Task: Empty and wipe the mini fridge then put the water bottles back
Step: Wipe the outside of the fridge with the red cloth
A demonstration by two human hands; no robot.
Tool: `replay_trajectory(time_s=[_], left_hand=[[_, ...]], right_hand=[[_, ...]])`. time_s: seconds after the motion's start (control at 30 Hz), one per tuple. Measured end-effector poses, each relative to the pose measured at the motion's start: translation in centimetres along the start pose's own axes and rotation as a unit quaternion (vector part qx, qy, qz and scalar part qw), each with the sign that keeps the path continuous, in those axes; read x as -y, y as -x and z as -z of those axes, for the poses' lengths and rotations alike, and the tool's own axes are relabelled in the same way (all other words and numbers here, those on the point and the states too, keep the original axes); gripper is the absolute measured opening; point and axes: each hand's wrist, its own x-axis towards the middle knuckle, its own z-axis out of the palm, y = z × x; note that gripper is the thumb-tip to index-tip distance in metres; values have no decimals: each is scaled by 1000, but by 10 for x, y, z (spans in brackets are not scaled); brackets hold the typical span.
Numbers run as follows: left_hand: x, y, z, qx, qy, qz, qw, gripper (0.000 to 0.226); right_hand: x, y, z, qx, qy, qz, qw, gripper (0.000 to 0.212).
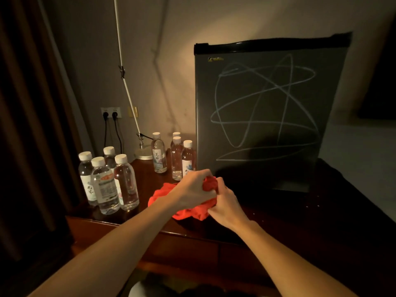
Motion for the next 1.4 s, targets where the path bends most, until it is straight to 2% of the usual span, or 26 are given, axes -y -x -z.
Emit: replay_trajectory(time_s=[0.07,0.17,0.27,0.33,0.4,0.43,0.5,0.53,0.57,0.63,0.73,0.83,0.9,0.97,1.03,1.1,1.2,1.3,1.4], left_hand=[[-9,-3,-6,-9,23,-28,999,24],[-9,-9,-12,3,33,-35,999,59],[2,-10,-22,92,-17,29,995,97],[15,-7,-37,151,-66,69,984,112],[24,-5,-52,178,-102,88,975,106],[25,-5,-58,179,-119,96,972,95],[20,-11,-64,136,-121,116,976,56],[15,-16,-65,101,-81,129,983,42],[9,-21,-64,64,-16,137,988,37],[-1,-35,-62,-6,117,159,980,35],[-20,-59,-50,-102,213,179,955,46],[-45,-74,-39,-150,305,187,922,47],[-55,-78,-32,-176,372,192,891,42],[-58,-81,-26,-195,421,208,861,38],[-56,-84,-19,-211,480,240,817,34],[-57,-88,-13,-209,533,263,777,36],[-67,-95,-2,-187,599,255,736,31],[-73,-103,10,-173,616,226,734,33],[-69,-109,19,-168,598,187,761,41]], right_hand=[[-7,2,15,-35,-13,-6,999,41],[-18,2,40,-96,-12,-19,995,44],[-26,0,69,-145,-28,-41,988,42],[-30,-2,86,-167,-65,-44,983,42],[-34,-5,99,-200,-94,-29,975,40],[-35,-5,105,-217,-106,-19,970,40],[-35,-4,117,-239,-120,1,964,40],[-36,-3,122,-242,-125,9,962,41],[-36,-2,126,-244,-132,16,961,42],[-38,-1,128,-244,-149,36,957,51],[-44,-6,120,-237,-126,45,962,86],[-34,-13,112,-158,-159,14,974,106],[-23,-14,112,-80,-229,43,969,100],[-13,-16,119,10,-240,80,967,84],[-7,-21,124,35,-268,90,959,63],[-5,-28,122,-13,-257,83,963,52],[-2,-41,116,-91,-144,118,978,57],[-3,-53,113,-120,-138,175,967,64],[0,-65,112,-165,-105,200,960,59]])
